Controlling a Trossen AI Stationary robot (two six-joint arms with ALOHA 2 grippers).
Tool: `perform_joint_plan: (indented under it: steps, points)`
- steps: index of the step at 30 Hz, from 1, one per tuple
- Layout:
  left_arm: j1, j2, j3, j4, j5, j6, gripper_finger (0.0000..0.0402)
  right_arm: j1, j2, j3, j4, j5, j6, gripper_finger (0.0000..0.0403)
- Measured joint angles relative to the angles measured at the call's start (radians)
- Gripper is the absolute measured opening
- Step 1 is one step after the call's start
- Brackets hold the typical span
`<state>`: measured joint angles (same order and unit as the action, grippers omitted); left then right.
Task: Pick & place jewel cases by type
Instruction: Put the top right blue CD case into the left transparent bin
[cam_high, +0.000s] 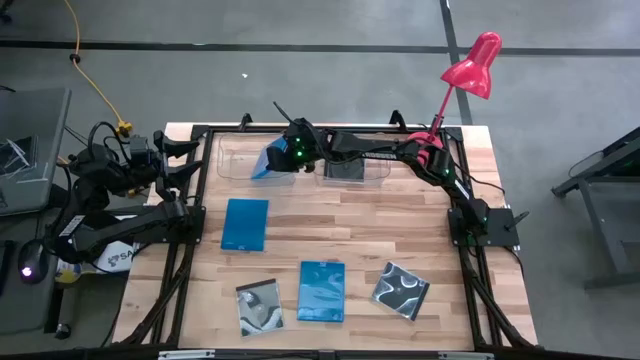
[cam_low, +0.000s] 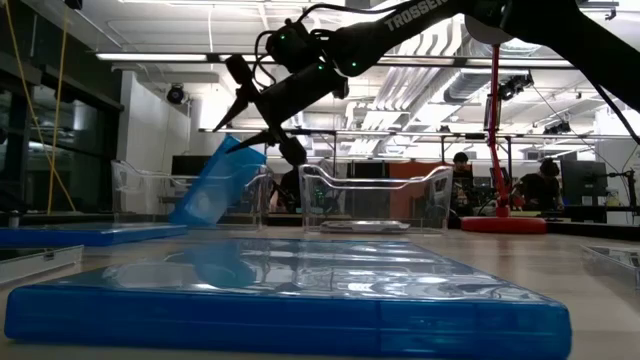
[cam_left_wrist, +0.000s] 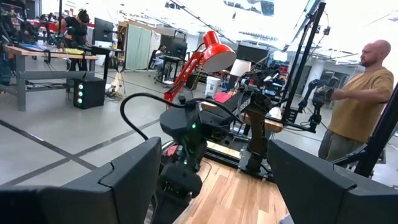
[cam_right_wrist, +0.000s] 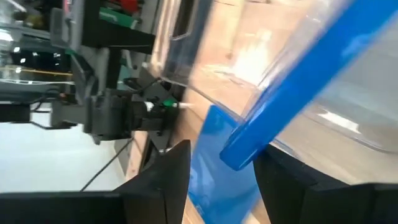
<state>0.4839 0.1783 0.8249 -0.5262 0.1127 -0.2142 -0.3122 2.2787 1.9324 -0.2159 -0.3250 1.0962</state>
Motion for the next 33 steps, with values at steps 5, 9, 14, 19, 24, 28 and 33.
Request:
perform_joint_plan:
  steps: [5,9,14,19,24,28,33]
  points:
    - [0.000,0.000,0.000,0.000,0.000,0.000,0.0292,0.000,0.000,0.000,-0.007,0.026,-0.038,0.0156]
    - [0.000,0.000,0.000,0.000,-0.001,0.000,0.0291,0.000,0.000,0.000,-0.006,0.017,-0.092,0.0156]
    - [0.000,0.000,0.000,0.000,0.000,0.000,0.0291,-0.001,0.000,0.000,-0.006,-0.009,-0.140,0.0156]
    - [0.000,0.000,0.000,0.000,0.005,0.000,0.0291,-0.005,0.000,0.000,-0.008,-0.030,-0.165,0.0172]
    - [0.000,0.000,0.000,-0.002,0.008,0.000,0.0291,-0.019,0.000,0.000,-0.032,-0.063,-0.164,0.0193]
    - [0.000,0.000,0.000,-0.016,0.009,0.000,0.0291,-0.038,-0.001,0.000,-0.050,-0.093,-0.154,0.0197]
    - [0.000,0.000,0.000,-0.030,0.009,0.000,0.0291,-0.049,-0.008,0.017,-0.064,-0.089,-0.154,0.0197]
